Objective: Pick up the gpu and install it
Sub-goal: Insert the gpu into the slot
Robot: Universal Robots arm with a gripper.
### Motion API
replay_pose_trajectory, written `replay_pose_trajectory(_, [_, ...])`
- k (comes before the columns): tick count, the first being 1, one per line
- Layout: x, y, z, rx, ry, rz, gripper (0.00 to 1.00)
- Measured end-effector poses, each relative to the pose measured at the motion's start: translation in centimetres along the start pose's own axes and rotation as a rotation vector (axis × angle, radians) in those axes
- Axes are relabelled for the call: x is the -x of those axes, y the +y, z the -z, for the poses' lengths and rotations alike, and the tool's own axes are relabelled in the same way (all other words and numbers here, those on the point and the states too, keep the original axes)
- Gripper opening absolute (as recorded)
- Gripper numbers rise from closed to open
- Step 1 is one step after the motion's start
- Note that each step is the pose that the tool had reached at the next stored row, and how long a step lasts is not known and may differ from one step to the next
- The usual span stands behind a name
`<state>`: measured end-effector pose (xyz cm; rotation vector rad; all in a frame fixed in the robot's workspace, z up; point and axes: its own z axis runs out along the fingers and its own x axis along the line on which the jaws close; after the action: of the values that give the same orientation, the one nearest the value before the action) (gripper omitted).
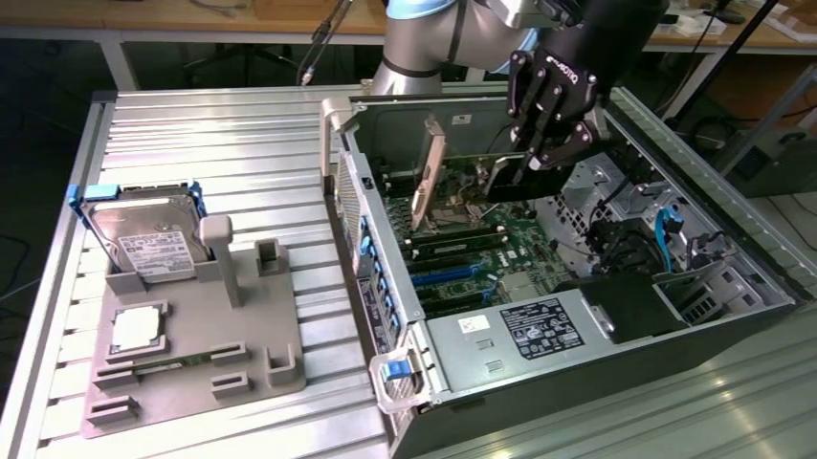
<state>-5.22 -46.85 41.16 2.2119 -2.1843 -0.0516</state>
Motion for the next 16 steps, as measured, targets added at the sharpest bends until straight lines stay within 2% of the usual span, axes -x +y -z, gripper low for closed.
replay_pose_trajectory(16, [0.01,-0.03,-0.58,0.0,-0.0001,0.0,0.27])
